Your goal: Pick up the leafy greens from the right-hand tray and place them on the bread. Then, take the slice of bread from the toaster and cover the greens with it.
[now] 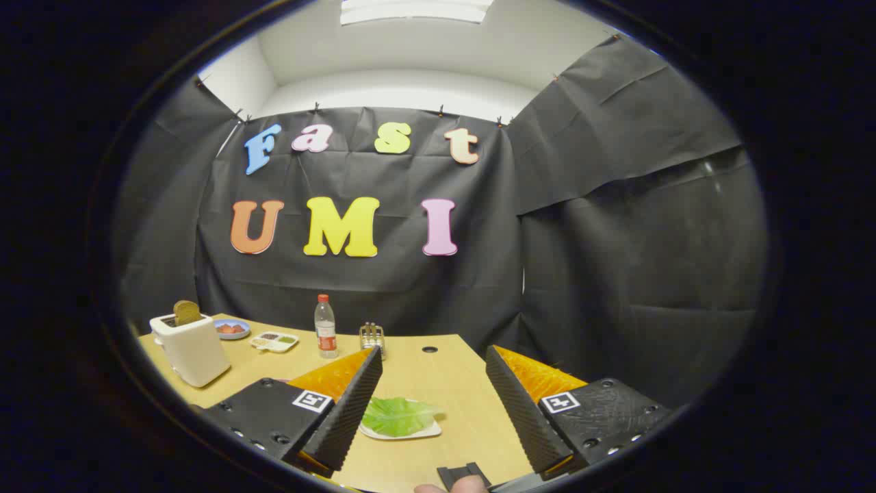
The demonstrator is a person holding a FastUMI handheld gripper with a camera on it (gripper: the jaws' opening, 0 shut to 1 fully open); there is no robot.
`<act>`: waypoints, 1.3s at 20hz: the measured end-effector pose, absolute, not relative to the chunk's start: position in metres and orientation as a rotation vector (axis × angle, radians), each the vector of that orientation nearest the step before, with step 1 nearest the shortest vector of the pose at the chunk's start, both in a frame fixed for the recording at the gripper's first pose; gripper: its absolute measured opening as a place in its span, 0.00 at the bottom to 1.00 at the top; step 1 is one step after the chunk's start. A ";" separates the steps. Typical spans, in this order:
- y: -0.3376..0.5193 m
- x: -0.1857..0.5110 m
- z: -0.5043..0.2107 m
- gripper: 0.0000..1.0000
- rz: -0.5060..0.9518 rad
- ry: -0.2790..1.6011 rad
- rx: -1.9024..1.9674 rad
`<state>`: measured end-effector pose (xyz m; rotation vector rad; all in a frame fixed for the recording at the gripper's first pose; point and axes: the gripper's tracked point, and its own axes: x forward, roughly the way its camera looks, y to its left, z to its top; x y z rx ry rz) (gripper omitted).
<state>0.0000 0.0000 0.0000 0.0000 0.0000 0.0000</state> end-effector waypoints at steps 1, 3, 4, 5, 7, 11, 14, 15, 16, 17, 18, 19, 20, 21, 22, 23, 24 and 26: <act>-0.001 0.001 0.000 0.95 -0.003 -0.001 -0.001; -0.004 0.001 -0.001 0.95 -0.012 0.000 -0.011; -0.008 0.003 -0.002 0.95 -0.024 0.000 -0.021; -0.012 0.004 -0.003 0.95 -0.035 0.001 -0.027; -0.016 0.003 -0.001 0.95 -0.047 0.001 -0.022; -0.022 0.003 0.000 0.95 -0.060 -0.005 -0.020; -0.026 0.002 -0.001 0.95 -0.065 -0.003 -0.013; -0.027 0.002 -0.002 0.95 -0.066 0.000 -0.007; -0.029 0.003 -0.003 0.95 -0.067 0.006 0.000; -0.030 0.003 -0.004 0.95 -0.066 0.011 0.006; -0.030 0.003 -0.006 0.95 -0.065 0.015 0.013; -0.031 0.004 -0.007 0.95 -0.067 0.020 0.018; -0.033 0.004 -0.010 0.95 -0.066 0.025 0.019; -0.034 0.005 -0.013 0.95 -0.065 0.033 0.020; -0.033 0.007 -0.016 0.95 -0.062 0.042 0.022; -0.032 0.010 -0.020 0.95 -0.058 0.051 0.031; -0.031 0.012 -0.025 0.95 -0.053 0.062 0.041; -0.033 0.017 -0.036 0.95 -0.052 0.088 0.058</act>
